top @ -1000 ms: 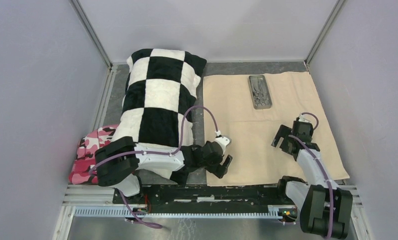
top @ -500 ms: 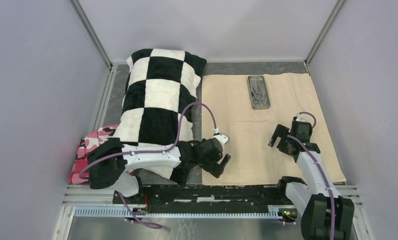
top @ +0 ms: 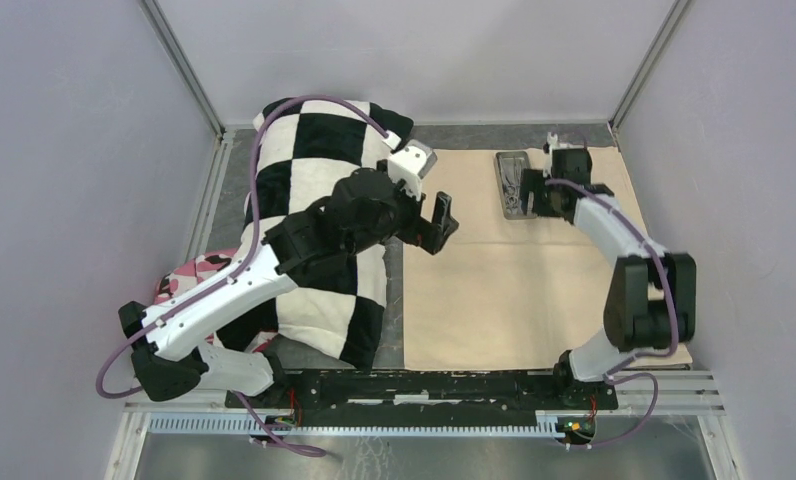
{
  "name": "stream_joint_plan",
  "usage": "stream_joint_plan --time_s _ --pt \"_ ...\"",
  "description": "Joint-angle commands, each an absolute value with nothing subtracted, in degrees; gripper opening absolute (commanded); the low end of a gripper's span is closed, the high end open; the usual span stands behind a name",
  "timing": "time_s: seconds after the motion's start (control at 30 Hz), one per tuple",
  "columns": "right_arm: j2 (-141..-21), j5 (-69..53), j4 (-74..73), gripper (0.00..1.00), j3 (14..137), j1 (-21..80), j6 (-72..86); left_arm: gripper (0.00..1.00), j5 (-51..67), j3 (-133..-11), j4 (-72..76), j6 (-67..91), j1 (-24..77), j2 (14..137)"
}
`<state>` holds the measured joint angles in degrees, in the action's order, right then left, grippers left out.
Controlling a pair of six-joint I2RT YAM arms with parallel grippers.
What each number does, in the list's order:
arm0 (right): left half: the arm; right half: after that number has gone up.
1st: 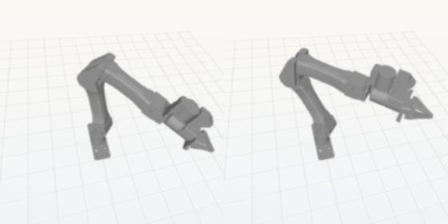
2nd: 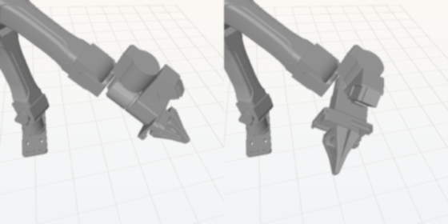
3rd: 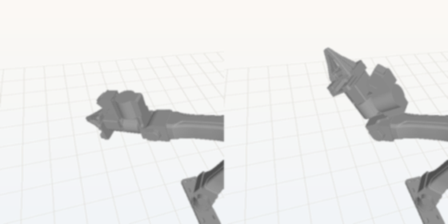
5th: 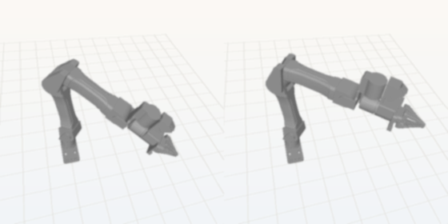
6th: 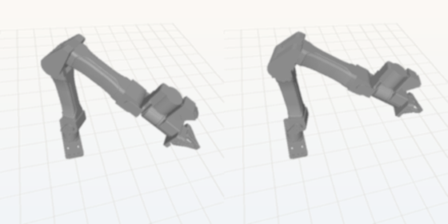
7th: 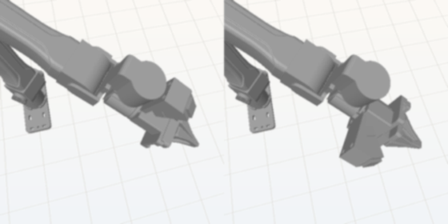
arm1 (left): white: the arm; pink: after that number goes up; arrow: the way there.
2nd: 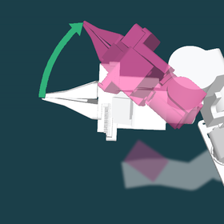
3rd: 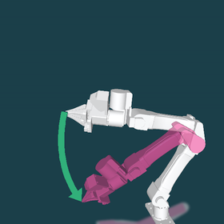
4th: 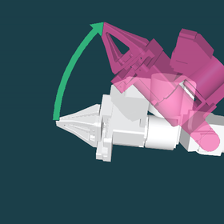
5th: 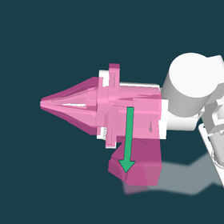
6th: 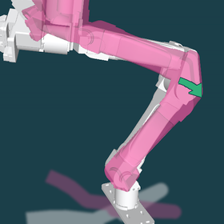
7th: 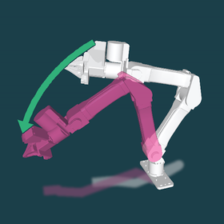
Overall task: Open and lay out the surgical kit
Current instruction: Adjust the surgical kit at the center of the board, then pick up the container from the surgical kit.
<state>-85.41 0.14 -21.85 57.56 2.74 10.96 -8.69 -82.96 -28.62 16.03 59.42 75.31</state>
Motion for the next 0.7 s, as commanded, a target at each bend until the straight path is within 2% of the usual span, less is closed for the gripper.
stream_joint_plan --time_s 0.0,0.07,0.17,0.23,0.43,0.67 --pt "-96.7 5.7 -22.0 0.84 73.8 2.6 5.6 1.00 -19.2 -84.4 -29.5 5.6 58.5 72.7" --pt "-100.7 5.1 -21.2 0.83 78.1 2.6 4.1 1.00 -23.7 -81.5 -26.8 2.4 58.3 71.0" --pt "-106.4 4.1 -21.6 0.74 84.6 2.5 2.7 1.00 -27.8 -75.4 -21.1 0.4 58.1 67.9" --pt "-109.9 4.1 -22.8 0.73 88.2 2.5 1.7 1.00 -28.0 -71.9 -18.3 -1.3 57.7 66.0" --pt "-116.8 7.2 -24.7 0.59 94.1 2.3 -1.0 1.00 -29.0 -65.8 -14.8 -1.6 56.1 64.3" --pt "-122.0 7.1 -24.2 0.53 96.3 2.2 -0.8 1.00 -25.7 -64.8 -14.4 -0.2 55.9 64.3"
